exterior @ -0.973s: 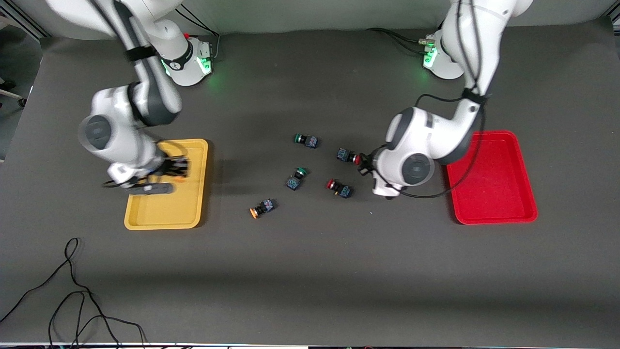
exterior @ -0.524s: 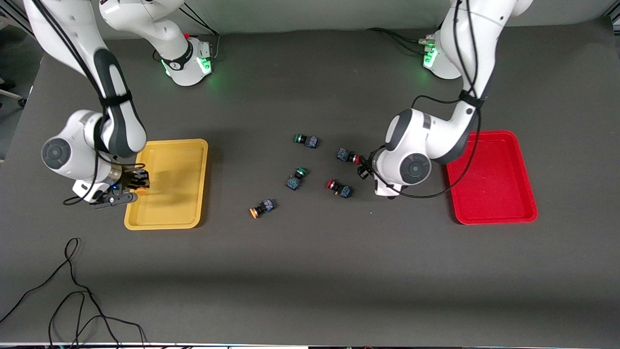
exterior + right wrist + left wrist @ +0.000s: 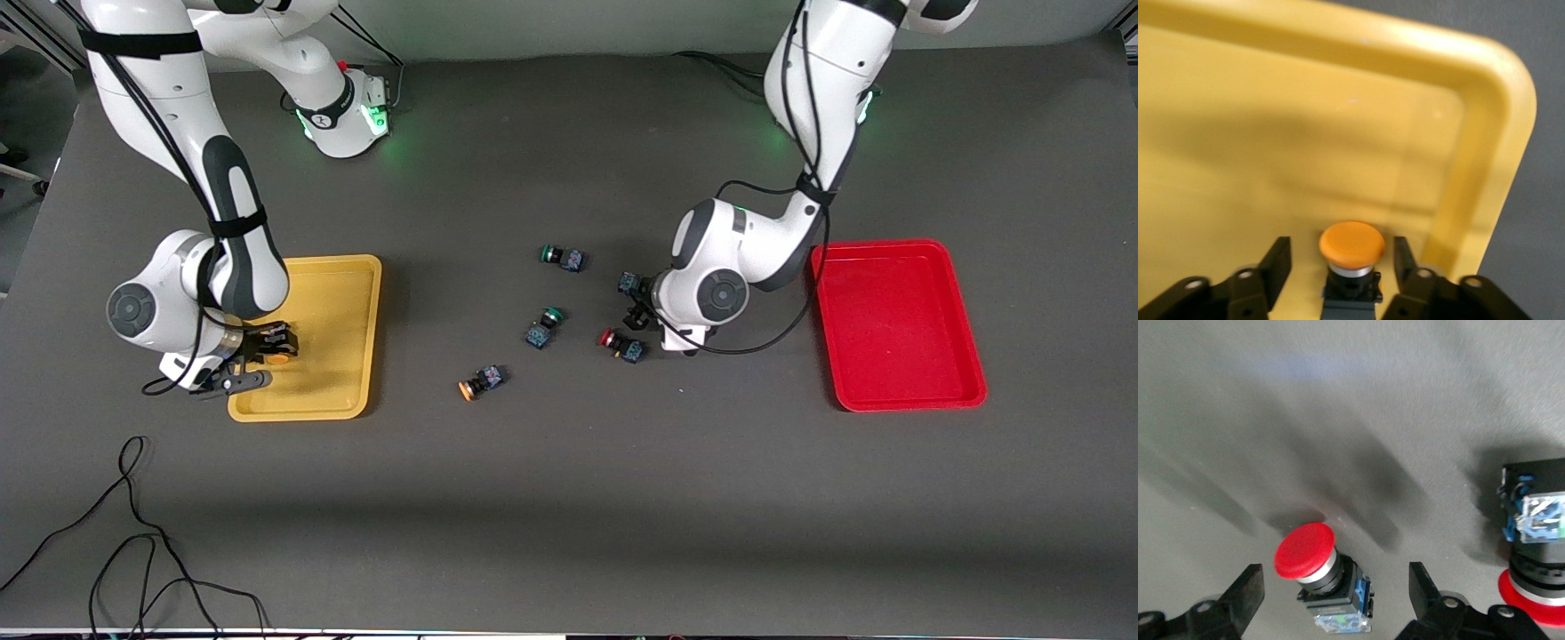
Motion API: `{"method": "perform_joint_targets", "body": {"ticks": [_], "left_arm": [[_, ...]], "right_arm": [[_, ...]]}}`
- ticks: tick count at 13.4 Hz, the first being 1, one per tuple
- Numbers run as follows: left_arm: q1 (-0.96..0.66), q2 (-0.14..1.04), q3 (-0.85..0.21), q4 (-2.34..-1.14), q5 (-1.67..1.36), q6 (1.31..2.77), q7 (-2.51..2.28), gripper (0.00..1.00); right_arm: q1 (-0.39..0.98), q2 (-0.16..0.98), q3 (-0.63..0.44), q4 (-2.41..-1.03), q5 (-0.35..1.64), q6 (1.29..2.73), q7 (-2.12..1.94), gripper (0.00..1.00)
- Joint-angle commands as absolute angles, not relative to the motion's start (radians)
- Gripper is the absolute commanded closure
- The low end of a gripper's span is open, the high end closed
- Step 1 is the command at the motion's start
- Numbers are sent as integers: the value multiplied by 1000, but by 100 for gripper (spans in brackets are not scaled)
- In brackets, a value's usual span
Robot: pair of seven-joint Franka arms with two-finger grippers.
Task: Place red and yellow buttons in trays
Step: 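Lower the yellow button into the yellow tray and open the right gripper, then place the red button in the red tray while the right gripper reaches another yellow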
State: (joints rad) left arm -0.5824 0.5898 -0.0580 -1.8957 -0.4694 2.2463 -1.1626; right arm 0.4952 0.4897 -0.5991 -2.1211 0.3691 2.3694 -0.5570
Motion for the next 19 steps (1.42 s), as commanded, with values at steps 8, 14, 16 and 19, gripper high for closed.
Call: {"method": "perform_joint_targets", "body": {"ticks": [8,14,16,19], "left_arm": [[-502,415,-34,-1902,-413,1981,-1042,100],[-238,246,-34,-1997,-75,1715,-606,100],[-169,206,-34,-2095,-58,1776,-504,100],[-74,169,-34,-2267,11,1972,-346,100]], "right_arm": [[661,411,-618,-1908,339,2060,-109,0],[893,569,-609,-1728,502,2078,622,0],[939,649,-609,-1686,609,2155,774,0],[989,735,-588,-1671,623,2316,949,0]]}}
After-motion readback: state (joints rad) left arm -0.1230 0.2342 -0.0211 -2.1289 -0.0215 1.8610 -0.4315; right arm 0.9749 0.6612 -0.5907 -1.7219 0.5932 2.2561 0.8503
